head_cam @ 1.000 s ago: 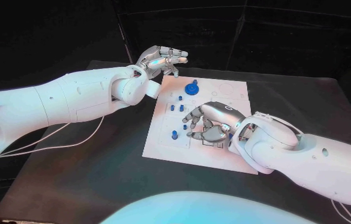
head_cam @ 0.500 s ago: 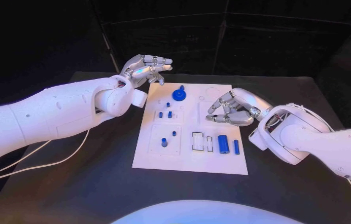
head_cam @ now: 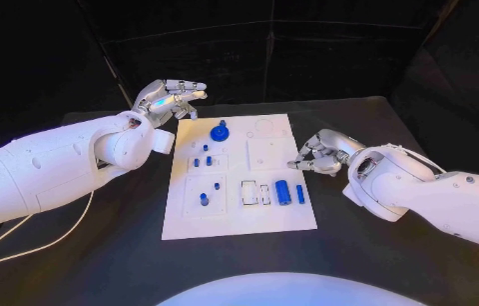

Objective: Assemble the parts on the task board

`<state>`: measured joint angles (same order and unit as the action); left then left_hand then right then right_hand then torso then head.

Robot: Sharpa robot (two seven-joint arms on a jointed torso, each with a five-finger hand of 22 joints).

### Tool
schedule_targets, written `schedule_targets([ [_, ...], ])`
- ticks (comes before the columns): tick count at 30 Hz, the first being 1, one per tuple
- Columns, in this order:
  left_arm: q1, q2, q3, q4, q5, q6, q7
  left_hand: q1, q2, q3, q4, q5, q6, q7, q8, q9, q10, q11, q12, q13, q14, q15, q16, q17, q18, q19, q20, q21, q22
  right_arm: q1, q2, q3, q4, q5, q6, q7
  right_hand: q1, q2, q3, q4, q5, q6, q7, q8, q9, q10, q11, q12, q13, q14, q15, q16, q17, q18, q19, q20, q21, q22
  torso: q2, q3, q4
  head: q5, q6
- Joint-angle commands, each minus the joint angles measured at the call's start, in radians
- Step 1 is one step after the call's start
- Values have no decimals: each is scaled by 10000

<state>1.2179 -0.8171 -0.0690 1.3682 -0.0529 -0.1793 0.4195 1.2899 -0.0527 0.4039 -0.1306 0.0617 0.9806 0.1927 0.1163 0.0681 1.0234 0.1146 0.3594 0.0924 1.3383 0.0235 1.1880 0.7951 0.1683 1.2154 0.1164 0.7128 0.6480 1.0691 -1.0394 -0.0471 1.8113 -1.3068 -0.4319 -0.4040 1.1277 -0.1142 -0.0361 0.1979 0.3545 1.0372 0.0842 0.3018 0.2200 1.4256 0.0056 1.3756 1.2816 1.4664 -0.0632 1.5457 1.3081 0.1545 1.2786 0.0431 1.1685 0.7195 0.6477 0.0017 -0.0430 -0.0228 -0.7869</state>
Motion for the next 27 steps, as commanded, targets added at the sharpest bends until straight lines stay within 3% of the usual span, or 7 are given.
schedule_targets([
  [1,14,-41,4,61,4,90,64,-73,20,-34,35,-38,-68,-1,21,3,-100,-1,37,11,-26,7,68,-2,140,-26,53,14,10,-139,108,-1,36,-1372,-61,-1088,-32,-30,-433,385,-421,-178,37,89,126,-96,36,11,16,937,50,48,2111,-146,-20,43,6,-8,-28,-16,-52,-62,11],
  [7,15,-104,4,114,4,86,71,-96,21,-44,52,-39,-75,2,27,2,-110,1,46,11,-29,10,69,-9,140,-27,56,13,10,-366,391,-8,38,-1892,-89,-1219,222,-84,-814,845,-712,-342,68,121,253,-127,73,-43,41,936,71,47,2111,-145,-35,68,-1,-17,-19,-11,-19,-77,-9],
  [11,16,-127,4,135,4,89,69,-115,23,-52,65,-38,-81,3,32,2,-119,3,55,10,-30,13,73,-9,140,-28,59,12,10,-450,533,-9,51,-2050,-106,-1219,276,-78,-846,878,-714,-368,74,122,268,-124,78,-43,56,937,75,47,2113,-144,-39,72,-4,-21,-15,-23,-6,-91,-11],
  [15,16,-141,4,138,4,102,48,-115,23,-52,65,-38,-81,3,32,2,-119,3,55,10,-30,13,73,-9,140,-28,59,12,10,-522,609,-9,91,-2116,-54,-1252,291,-75,-854,884,-715,-372,75,124,273,-106,80,-21,91,938,76,51,2122,-147,-34,73,4,-4,-12,-13,-20,-77,-19],
  [18,16,-144,4,133,4,112,32,-132,21,-60,75,-38,-90,4,36,1,-130,5,62,10,-32,15,76,-11,140,-30,61,12,10,-556,651,-10,92,-2140,150,-1303,349,-51,-873,895,-706,-372,73,140,295,-78,80,11,147,940,77,53,2128,-147,-34,76,6,0,-7,-11,-43,-81,-41],
  [27,16,-144,4,129,4,125,17,-132,21,-60,75,-38,-90,4,36,1,-130,5,62,10,-32,15,76,-11,140,-30,61,12,10,-669,751,-10,59,-2154,750,-1471,382,-22,-892,910,-666,-368,72,158,316,-68,79,21,171,936,78,46,2110,-144,-41,78,-2,-14,-12,-12,-26,-106,-66],
])
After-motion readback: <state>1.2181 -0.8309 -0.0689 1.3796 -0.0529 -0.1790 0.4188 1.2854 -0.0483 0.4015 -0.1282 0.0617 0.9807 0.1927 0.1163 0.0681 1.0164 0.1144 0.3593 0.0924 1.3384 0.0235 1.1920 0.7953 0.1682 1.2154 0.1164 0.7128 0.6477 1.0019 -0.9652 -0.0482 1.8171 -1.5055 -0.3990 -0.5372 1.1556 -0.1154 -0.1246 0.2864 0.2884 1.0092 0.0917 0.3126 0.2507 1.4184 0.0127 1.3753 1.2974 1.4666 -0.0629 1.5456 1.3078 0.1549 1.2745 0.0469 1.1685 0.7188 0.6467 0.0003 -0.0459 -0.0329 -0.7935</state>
